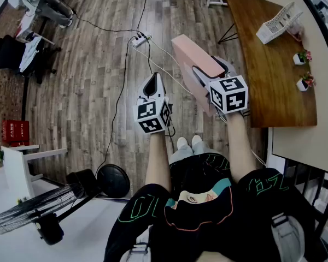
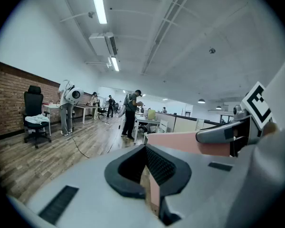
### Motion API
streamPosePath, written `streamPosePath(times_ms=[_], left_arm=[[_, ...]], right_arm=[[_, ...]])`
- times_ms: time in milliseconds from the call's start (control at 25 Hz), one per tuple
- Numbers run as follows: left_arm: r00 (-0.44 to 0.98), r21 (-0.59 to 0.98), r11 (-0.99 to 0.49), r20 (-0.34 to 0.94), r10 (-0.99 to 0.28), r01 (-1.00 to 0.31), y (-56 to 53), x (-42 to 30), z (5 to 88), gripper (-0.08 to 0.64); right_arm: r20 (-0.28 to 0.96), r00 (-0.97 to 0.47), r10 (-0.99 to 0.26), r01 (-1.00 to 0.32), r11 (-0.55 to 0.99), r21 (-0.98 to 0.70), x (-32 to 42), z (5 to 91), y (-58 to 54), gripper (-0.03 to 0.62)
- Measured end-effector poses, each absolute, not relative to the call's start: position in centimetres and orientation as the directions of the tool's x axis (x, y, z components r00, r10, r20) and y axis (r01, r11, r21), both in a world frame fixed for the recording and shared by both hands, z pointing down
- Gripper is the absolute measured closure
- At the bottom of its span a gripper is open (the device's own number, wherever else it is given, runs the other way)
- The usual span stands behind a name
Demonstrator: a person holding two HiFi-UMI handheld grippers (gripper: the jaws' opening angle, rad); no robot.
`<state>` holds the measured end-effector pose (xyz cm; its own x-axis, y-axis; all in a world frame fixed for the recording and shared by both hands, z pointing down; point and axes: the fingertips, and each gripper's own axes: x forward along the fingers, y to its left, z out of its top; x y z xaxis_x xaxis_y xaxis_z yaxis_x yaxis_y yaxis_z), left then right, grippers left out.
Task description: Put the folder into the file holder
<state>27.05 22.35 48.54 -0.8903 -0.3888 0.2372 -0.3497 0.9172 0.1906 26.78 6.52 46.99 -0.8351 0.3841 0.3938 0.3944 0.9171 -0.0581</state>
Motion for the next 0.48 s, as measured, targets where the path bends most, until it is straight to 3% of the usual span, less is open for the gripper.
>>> streamPosePath(times_ms=[480], left_arm=[[-0.865, 0.212, 0.870, 0.150, -0.478, -0.445, 21.3, 25.0, 45.3, 0.562]], right_arm=[[0.357, -0.882, 0.309, 0.313, 0.949, -0.048, 26.7, 44.2, 6.1, 0.287]])
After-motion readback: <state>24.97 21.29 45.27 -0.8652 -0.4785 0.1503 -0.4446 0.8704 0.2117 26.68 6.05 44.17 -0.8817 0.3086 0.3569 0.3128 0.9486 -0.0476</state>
